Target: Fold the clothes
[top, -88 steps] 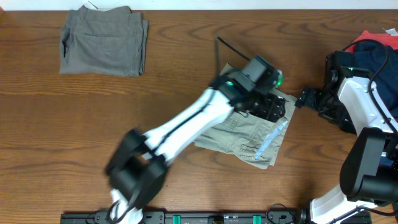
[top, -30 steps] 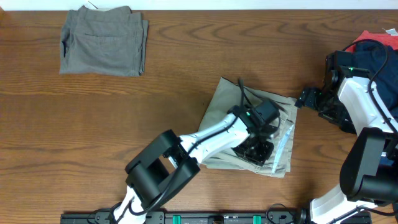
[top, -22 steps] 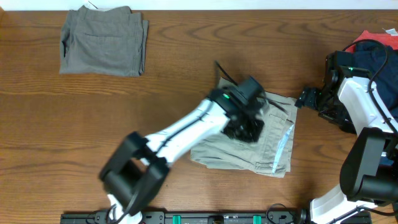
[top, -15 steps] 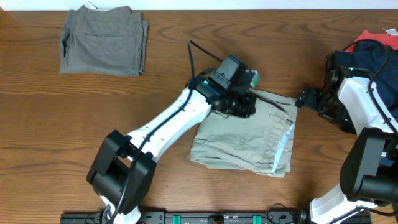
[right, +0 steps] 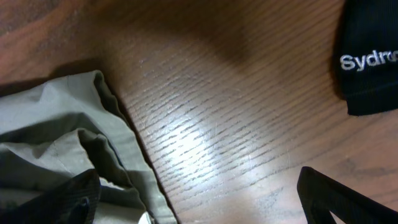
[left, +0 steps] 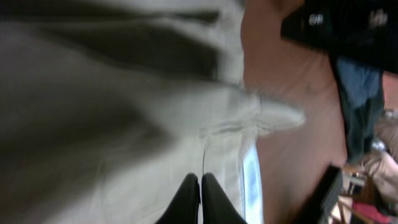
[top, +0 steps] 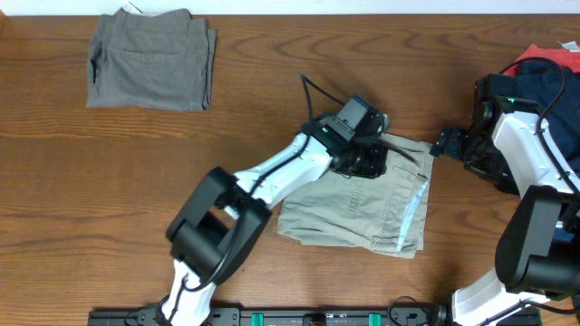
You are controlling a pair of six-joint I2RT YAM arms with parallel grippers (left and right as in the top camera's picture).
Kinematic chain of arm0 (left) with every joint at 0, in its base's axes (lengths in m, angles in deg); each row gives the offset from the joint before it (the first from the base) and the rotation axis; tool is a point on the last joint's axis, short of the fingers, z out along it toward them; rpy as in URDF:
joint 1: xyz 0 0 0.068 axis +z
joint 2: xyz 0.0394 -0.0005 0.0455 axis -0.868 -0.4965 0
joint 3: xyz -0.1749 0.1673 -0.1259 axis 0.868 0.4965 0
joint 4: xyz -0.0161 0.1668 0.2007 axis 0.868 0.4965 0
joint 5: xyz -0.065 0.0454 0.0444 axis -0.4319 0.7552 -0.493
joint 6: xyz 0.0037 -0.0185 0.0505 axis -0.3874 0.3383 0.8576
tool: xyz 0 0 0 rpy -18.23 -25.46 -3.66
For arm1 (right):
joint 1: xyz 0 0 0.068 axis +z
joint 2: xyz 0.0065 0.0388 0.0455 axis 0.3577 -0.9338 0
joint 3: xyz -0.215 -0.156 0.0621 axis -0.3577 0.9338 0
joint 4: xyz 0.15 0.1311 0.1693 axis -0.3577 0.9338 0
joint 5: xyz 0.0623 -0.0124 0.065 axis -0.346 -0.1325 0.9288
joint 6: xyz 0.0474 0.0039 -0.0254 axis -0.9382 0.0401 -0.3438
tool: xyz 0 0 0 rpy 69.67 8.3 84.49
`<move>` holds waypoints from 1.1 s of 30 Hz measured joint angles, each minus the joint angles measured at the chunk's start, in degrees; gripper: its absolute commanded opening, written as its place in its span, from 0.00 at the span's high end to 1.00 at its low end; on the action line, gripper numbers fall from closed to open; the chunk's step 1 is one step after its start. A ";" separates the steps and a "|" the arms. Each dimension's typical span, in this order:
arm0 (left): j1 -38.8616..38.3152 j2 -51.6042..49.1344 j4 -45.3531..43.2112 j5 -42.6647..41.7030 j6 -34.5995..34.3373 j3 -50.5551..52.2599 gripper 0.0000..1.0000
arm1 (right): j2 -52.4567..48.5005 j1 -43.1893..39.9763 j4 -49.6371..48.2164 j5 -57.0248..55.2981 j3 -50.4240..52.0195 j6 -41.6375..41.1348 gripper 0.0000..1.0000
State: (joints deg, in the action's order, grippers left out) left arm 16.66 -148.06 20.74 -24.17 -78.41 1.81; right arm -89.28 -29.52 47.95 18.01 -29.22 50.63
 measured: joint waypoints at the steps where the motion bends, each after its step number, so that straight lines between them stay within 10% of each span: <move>1: -0.17 -1.05 -2.56 -0.04 -0.33 0.00 0.94 | 0.00 0.00 0.04 0.00 0.00 0.00 0.01; 13: -0.37 -11.87 -24.41 -2.05 -6.82 -0.04 0.92 | 0.00 0.00 0.00 0.00 0.00 0.00 0.01; 33: 4.04 -8.41 -20.26 -6.01 -2.71 -0.83 0.83 | 0.00 0.00 0.00 0.00 0.00 0.00 0.01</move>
State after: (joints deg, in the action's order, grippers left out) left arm 20.70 -156.48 0.48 -30.18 -81.12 0.98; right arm -89.28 -29.52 47.95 18.01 -29.22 50.63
